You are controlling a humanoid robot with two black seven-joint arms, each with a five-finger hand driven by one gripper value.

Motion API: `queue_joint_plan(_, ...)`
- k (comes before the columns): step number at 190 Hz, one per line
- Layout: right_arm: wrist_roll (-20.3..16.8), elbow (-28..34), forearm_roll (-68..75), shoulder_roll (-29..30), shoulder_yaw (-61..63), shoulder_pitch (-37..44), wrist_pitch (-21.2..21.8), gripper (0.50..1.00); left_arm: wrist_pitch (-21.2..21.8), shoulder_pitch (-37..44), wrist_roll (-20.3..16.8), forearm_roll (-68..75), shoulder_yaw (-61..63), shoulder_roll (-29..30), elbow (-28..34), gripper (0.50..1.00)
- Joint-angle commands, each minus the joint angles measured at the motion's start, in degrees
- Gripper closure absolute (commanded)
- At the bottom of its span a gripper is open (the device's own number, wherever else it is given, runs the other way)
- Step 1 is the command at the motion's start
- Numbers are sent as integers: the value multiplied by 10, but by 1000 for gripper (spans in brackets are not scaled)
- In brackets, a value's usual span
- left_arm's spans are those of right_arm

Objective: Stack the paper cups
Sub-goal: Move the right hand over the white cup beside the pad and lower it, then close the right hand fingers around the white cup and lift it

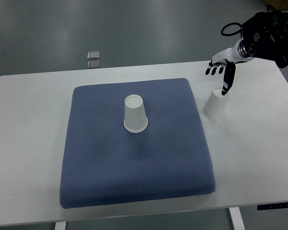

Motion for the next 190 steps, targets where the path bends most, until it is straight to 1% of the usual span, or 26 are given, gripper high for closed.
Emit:
queue_joint_plan(1, -1, -23, 10, 8, 1, -28, -13, 585, 1, 0, 0, 0, 0, 0, 0, 500)
queue_joint_plan(25, -1, -44, 12, 24, 0, -60, -33, 585, 1, 0, 0, 0, 0, 0, 1, 500)
queue_joint_plan(51, -1, -81, 13, 37, 1, -92, -51, 585, 1, 1, 1, 0, -1, 0, 2, 500)
queue_joint_plan(103, -1, -121, 12, 50, 0, -136, -62, 591, 1, 2, 1, 0, -1, 0, 1, 500)
queue_joint_plan(119, -1, -131, 12, 58, 0, -144, -63, 601, 1, 2, 1, 0, -2, 0, 2, 500)
queue_joint_plan(125, 0, -133, 12, 60, 1, -147, -63, 617, 1, 2, 1, 0, -2, 0, 2, 500)
queue_joint_plan(128, 0, -133, 12, 61, 1, -147, -63, 636, 1, 2, 1, 0, -2, 0, 2, 500)
queue_joint_plan(133, 0, -133, 12, 62, 1, -148, -64, 648, 1, 2, 1, 0, -2, 0, 2, 500)
queue_joint_plan(138, 0, -134, 12, 62, 1, -148, -64, 670, 1, 2, 1, 0, -2, 0, 2, 500)
queue_joint_plan(167, 0, -134, 11, 63, 0, -153, -72, 720, 1, 2, 1, 0, -2, 0, 2, 500)
queue_joint_plan(168, 0, -134, 11, 64, 0, -153, -72, 732, 1, 2, 1, 0, -2, 0, 2, 500)
queue_joint_plan(173, 0, -134, 11, 66, 0, -153, -72, 754, 1, 2, 1, 0, -2, 0, 2, 500)
queue_joint_plan(174, 0, -134, 10, 67, 0, -153, -71, 768, 1, 2, 1, 0, -2, 0, 2, 500)
queue_joint_plan(175, 0, -134, 10, 67, 0, -153, -71, 769, 1, 2, 1, 0, -2, 0, 2, 500)
queue_joint_plan(176, 0, -134, 10, 68, 0, -153, -71, 785, 1, 2, 1, 0, -2, 0, 2, 500)
queue_joint_plan(177, 0, -134, 10, 68, 0, -153, -71, 785, 1, 2, 1, 0, -2, 0, 2, 500)
queue_joint_plan(180, 1, -134, 9, 70, 0, -154, -71, 807, 1, 2, 1, 0, -2, 0, 2, 500)
queue_joint_plan(190, 1, -134, 9, 70, 0, -154, -71, 828, 1, 2, 1, 0, -2, 0, 2, 500)
